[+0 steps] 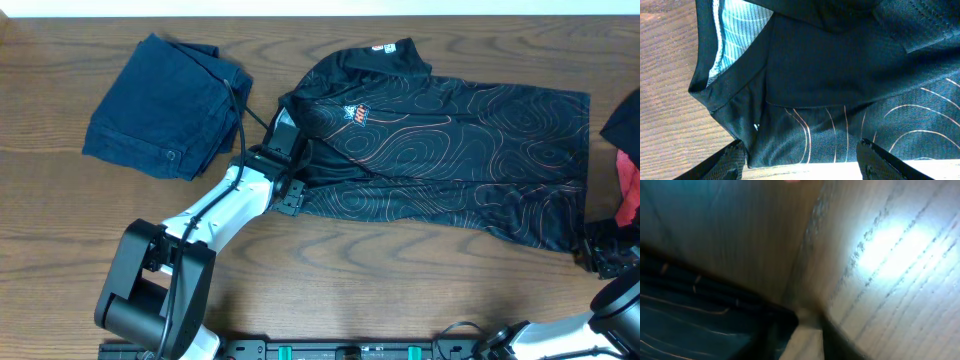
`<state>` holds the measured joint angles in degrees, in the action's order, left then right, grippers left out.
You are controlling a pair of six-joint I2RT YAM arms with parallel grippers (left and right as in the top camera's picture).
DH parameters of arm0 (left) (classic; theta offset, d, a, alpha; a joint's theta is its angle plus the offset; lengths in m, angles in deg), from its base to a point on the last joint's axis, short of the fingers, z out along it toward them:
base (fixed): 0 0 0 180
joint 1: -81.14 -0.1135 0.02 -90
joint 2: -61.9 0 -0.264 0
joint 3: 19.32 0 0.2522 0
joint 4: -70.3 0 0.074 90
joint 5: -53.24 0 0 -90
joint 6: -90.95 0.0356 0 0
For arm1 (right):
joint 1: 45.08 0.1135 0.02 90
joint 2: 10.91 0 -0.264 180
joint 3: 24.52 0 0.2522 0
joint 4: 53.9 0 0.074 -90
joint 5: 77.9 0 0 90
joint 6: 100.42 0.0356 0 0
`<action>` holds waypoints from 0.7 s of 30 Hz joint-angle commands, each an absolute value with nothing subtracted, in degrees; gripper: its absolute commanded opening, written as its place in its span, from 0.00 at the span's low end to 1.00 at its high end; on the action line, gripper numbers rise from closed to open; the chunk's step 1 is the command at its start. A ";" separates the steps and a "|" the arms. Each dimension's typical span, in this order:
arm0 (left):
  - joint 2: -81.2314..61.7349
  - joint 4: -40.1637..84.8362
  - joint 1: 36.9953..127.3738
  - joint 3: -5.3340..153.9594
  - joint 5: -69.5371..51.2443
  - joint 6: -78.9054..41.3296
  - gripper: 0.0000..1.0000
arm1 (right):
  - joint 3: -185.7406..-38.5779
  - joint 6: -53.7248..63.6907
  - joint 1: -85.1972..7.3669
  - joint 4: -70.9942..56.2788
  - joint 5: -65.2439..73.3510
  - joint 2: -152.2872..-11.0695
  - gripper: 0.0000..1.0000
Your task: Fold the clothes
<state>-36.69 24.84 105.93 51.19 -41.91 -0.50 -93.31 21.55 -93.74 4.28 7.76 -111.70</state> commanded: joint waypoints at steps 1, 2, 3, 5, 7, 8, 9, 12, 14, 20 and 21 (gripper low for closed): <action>-36.91 24.64 105.56 50.86 -42.98 -0.61 0.73 | -92.08 22.58 -93.50 3.28 6.08 -112.27 0.01; -36.91 24.62 105.56 50.86 -43.00 -0.61 0.73 | -92.50 22.56 -93.70 3.32 6.08 -112.27 0.01; -36.91 24.62 105.56 50.86 -43.00 -0.61 0.73 | -93.13 22.58 -94.01 3.36 6.03 -112.27 0.01; -36.91 24.62 105.56 50.86 -43.00 -0.61 0.70 | -95.03 22.08 -94.86 3.95 5.00 -112.27 0.01; -36.91 24.66 105.56 50.86 -43.02 -0.61 0.62 | -97.57 22.08 -95.62 5.99 4.98 -112.27 0.01; -36.91 24.69 105.56 50.86 -43.02 -0.59 0.58 | -98.66 21.70 -95.89 6.95 5.05 -112.27 0.01; -36.91 24.71 105.56 50.86 -43.05 -0.59 0.54 | -99.76 20.96 -96.13 7.80 5.29 -112.27 0.01; -36.91 24.69 105.56 50.86 -43.07 -0.59 0.47 | -101.74 20.61 -96.23 10.27 8.81 -112.27 0.01; -36.91 24.69 105.56 50.86 -43.70 -0.61 0.43 | -101.92 20.61 -96.23 10.75 9.18 -112.27 0.01; -36.91 24.66 105.01 50.86 -45.19 -0.59 0.36 | -101.92 20.85 -96.23 11.73 12.76 -112.27 0.01; -36.91 24.71 104.80 50.86 -45.14 -0.61 0.31 | -101.92 20.85 -96.23 11.76 12.72 -112.27 0.01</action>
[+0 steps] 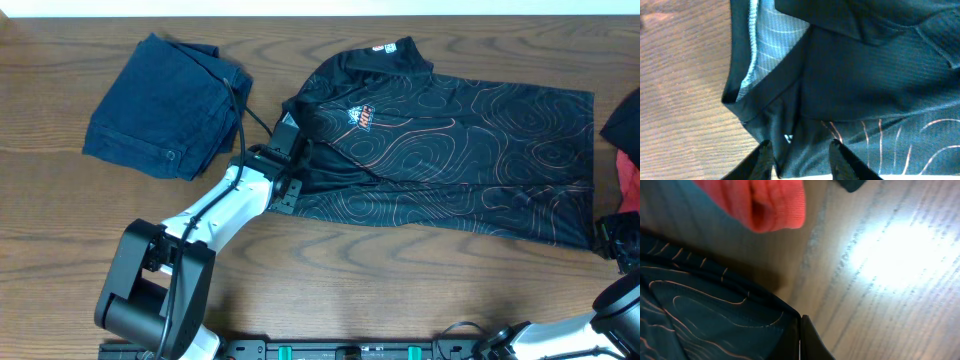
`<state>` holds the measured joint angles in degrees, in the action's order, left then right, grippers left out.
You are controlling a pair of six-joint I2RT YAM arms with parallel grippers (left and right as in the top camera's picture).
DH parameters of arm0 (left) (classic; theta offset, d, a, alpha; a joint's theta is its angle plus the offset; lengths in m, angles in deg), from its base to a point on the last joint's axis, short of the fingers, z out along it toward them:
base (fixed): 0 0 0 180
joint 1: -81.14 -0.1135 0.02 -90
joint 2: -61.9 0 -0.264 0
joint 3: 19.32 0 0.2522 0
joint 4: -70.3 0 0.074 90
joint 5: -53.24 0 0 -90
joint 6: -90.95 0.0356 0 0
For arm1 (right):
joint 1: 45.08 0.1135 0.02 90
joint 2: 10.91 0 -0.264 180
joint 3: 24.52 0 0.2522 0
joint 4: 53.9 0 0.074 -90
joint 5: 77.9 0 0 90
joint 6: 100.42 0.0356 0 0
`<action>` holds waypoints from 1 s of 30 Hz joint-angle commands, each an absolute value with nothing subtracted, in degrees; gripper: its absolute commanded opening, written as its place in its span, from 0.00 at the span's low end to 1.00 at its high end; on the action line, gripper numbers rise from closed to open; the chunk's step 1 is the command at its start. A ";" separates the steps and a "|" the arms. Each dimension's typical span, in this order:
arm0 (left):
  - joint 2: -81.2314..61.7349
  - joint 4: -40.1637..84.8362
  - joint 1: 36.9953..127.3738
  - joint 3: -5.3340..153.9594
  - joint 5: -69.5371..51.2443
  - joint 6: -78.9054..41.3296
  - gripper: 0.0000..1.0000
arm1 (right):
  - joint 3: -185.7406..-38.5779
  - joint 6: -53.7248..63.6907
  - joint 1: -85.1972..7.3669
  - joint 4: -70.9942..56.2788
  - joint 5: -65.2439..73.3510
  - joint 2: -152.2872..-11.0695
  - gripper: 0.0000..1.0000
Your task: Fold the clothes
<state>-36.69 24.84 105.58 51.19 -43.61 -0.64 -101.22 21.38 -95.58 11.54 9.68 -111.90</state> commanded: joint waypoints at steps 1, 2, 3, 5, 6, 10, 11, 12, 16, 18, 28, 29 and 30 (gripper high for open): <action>-36.91 24.80 104.66 50.86 -44.86 -0.61 0.29 | -101.92 20.85 -96.13 11.82 12.68 -112.27 0.01; -36.91 24.82 104.66 50.86 -43.53 -0.59 0.29 | -101.92 20.85 -96.04 11.91 12.70 -112.27 0.01; -36.91 24.71 104.66 50.86 -40.99 -0.55 0.33 | -101.92 20.85 -95.99 11.91 12.65 -112.27 0.01; -36.91 24.14 104.66 50.86 -36.82 -0.57 0.57 | -101.92 20.83 -96.02 11.87 12.04 -112.27 0.01; -36.93 24.03 104.66 50.86 -35.59 -0.59 0.65 | -101.92 20.83 -96.02 11.82 11.82 -112.27 0.01; -36.97 25.63 104.66 50.84 -35.59 -0.59 0.71 | -101.92 20.85 -96.02 11.63 11.47 -112.27 0.01; -37.04 26.06 104.66 50.84 -35.75 -0.57 0.71 | -101.92 20.83 -96.02 11.52 11.15 -112.27 0.01; -37.12 26.65 104.66 50.77 -35.86 -0.57 0.70 | -101.92 20.83 -96.02 11.52 10.67 -112.27 0.01; -38.52 29.14 104.66 49.92 -35.88 -0.57 0.56 | -101.92 20.83 -96.02 11.52 10.14 -112.27 0.01; -39.73 29.25 104.66 49.88 -35.86 -0.57 0.47 | -101.92 20.83 -96.02 11.54 10.14 -112.27 0.01; -41.36 28.95 104.62 49.96 -35.92 -0.50 0.06 | -101.92 20.83 -96.02 11.30 9.07 -112.27 0.01; -41.17 28.69 104.51 50.20 -35.92 -0.35 0.06 | -101.92 20.83 -96.02 11.23 9.09 -112.27 0.01; -40.93 28.27 104.29 50.60 -36.10 -0.26 0.06 | -101.92 20.83 -96.02 10.97 9.11 -112.27 0.01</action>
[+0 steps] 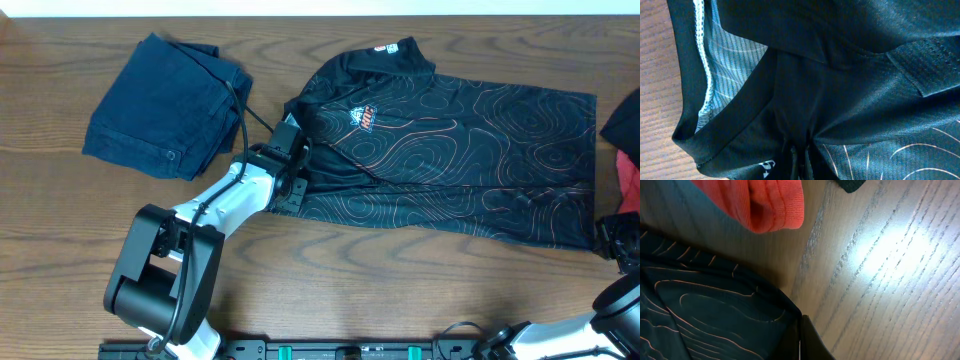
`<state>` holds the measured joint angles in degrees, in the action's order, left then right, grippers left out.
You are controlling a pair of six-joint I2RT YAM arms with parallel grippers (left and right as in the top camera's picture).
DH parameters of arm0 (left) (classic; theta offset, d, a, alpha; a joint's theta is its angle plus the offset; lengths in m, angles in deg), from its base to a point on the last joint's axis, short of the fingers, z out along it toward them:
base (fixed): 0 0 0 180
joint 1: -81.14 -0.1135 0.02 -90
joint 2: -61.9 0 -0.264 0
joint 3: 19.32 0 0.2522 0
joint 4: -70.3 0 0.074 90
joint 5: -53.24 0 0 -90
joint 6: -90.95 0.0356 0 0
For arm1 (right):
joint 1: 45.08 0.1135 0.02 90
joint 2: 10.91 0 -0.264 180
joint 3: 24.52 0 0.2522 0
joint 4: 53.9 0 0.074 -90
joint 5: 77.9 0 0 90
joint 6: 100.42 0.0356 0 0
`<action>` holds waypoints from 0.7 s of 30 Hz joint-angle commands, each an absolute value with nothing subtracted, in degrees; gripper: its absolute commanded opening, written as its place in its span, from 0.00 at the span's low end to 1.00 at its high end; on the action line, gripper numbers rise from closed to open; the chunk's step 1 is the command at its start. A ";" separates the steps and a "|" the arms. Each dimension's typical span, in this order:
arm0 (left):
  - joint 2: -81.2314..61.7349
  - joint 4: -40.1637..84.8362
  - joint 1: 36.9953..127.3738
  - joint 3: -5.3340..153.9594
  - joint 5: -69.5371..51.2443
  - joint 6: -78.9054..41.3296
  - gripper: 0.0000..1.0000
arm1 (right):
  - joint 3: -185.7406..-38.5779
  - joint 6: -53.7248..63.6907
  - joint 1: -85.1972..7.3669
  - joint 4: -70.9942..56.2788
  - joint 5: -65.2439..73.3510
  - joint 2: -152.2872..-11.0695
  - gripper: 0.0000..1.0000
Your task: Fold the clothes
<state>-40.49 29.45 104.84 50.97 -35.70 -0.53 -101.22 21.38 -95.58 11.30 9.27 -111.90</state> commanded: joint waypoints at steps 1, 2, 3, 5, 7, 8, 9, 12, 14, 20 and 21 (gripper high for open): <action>-40.58 27.75 104.01 51.08 -36.25 -0.15 0.06 | -101.92 20.83 -96.04 10.62 9.31 -112.27 0.01; -40.14 27.13 103.59 51.69 -36.77 -0.13 0.06 | -101.92 20.83 -96.08 10.23 9.79 -112.27 0.01; -39.62 26.63 103.07 52.19 -37.54 -0.15 0.06 | -101.92 20.83 -96.08 9.90 10.80 -112.27 0.01; -38.61 26.63 101.98 52.48 -38.35 -0.13 0.06 | -101.92 20.85 -96.08 9.55 13.03 -112.27 0.01; -37.98 26.67 100.69 52.48 -38.33 -0.13 0.06 | -101.92 20.89 -96.08 9.44 13.64 -112.27 0.01; -37.98 26.61 100.18 52.48 -38.33 -0.13 0.06 | -101.92 20.87 -96.08 9.33 13.64 -112.27 0.01; -37.98 26.54 99.48 52.48 -38.33 -0.13 0.06 | -101.92 20.89 -96.08 9.31 13.88 -112.27 0.01; -37.98 26.65 97.95 52.48 -38.28 -0.15 0.06 | -101.92 20.87 -96.08 9.33 15.47 -112.27 0.01; -37.98 26.85 97.36 52.48 -38.26 -0.15 0.06 | -101.92 20.89 -96.06 9.33 15.50 -112.27 0.01; -37.98 26.81 97.28 52.48 -38.22 -0.18 0.28 | -101.92 21.05 -96.02 9.35 14.88 -112.27 0.15; -37.98 26.76 97.28 52.48 -38.22 -0.18 0.42 | -101.92 21.05 -96.02 9.35 14.60 -112.27 0.22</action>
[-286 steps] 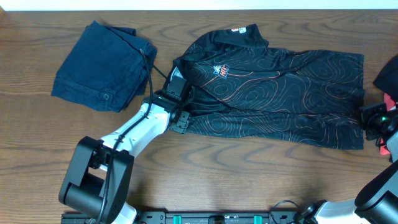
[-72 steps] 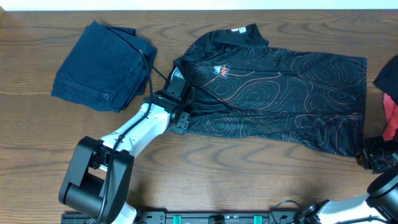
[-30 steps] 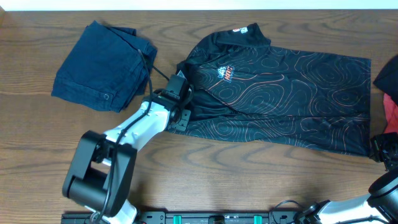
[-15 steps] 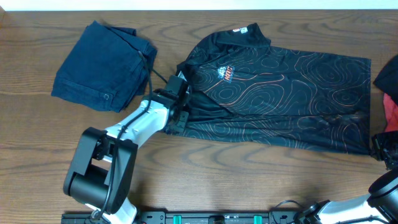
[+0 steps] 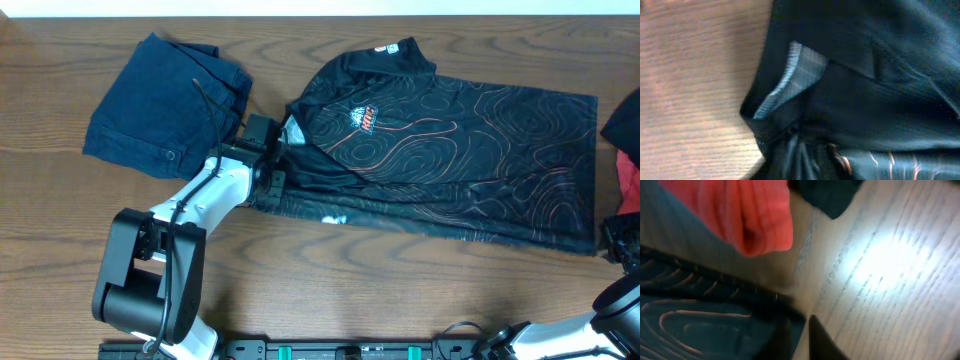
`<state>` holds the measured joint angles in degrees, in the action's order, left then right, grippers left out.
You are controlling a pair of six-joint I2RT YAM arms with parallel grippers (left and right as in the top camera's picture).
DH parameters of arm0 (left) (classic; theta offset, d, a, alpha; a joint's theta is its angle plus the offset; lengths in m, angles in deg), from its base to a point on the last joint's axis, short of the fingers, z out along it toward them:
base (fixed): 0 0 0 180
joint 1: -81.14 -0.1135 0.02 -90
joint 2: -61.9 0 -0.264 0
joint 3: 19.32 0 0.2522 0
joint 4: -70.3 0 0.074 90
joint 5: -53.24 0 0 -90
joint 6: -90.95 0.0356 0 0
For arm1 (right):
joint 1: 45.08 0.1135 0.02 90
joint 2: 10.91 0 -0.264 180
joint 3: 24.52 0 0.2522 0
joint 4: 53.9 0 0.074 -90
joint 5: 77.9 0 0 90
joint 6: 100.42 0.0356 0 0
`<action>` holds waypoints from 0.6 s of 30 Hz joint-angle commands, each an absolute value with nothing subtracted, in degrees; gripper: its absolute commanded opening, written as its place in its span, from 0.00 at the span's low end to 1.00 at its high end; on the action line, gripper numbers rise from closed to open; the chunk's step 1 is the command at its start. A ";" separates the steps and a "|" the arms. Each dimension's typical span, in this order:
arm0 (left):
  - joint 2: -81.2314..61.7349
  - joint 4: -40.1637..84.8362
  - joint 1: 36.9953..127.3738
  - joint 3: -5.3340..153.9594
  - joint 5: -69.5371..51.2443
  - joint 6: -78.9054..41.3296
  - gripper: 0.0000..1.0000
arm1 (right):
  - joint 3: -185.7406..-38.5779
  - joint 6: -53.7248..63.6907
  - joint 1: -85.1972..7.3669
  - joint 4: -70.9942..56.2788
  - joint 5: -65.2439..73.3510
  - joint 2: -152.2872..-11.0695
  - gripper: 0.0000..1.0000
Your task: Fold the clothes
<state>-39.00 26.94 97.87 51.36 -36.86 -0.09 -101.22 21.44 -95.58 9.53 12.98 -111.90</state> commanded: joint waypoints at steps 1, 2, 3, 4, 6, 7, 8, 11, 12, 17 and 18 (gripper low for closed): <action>-37.98 26.61 97.28 52.48 -38.22 -0.18 0.56 | -101.92 21.05 -96.02 9.31 13.99 -112.27 0.27; -37.98 26.50 97.28 52.48 -38.19 -0.18 0.65 | -101.94 21.03 -96.02 9.31 13.27 -112.27 0.31; -37.98 26.19 97.28 52.48 -38.19 -0.18 0.71 | -101.94 21.03 -96.02 9.33 12.37 -112.27 0.33; -37.98 25.84 97.28 52.48 -38.22 -0.18 0.72 | -101.94 21.00 -96.04 9.31 11.45 -112.27 0.33; -37.98 24.84 97.28 52.48 -38.22 -0.18 0.73 | -102.09 20.24 -96.02 8.74 8.79 -112.27 0.32; -37.95 24.29 97.28 52.48 -38.22 -0.18 0.73 | -102.25 19.21 -96.02 8.28 7.19 -112.27 0.32; -37.95 23.64 97.28 52.48 -38.19 -0.20 0.73 | -102.62 18.10 -96.02 7.97 5.38 -112.27 0.31; -37.34 21.71 97.28 52.74 -36.40 -0.18 0.73 | -105.09 14.27 -96.02 7.56 0.24 -112.16 0.30; -36.73 20.99 97.28 53.00 -35.83 -0.15 0.73 | -106.12 13.03 -96.02 7.71 -1.53 -111.96 0.29; -30.48 15.88 97.28 57.20 -35.86 -0.20 0.75 | -111.56 8.55 -95.64 7.84 -11.93 -109.82 0.28; -28.67 15.37 97.28 58.12 -35.81 -0.20 0.77 | -112.32 8.50 -95.25 7.87 -13.18 -109.49 0.28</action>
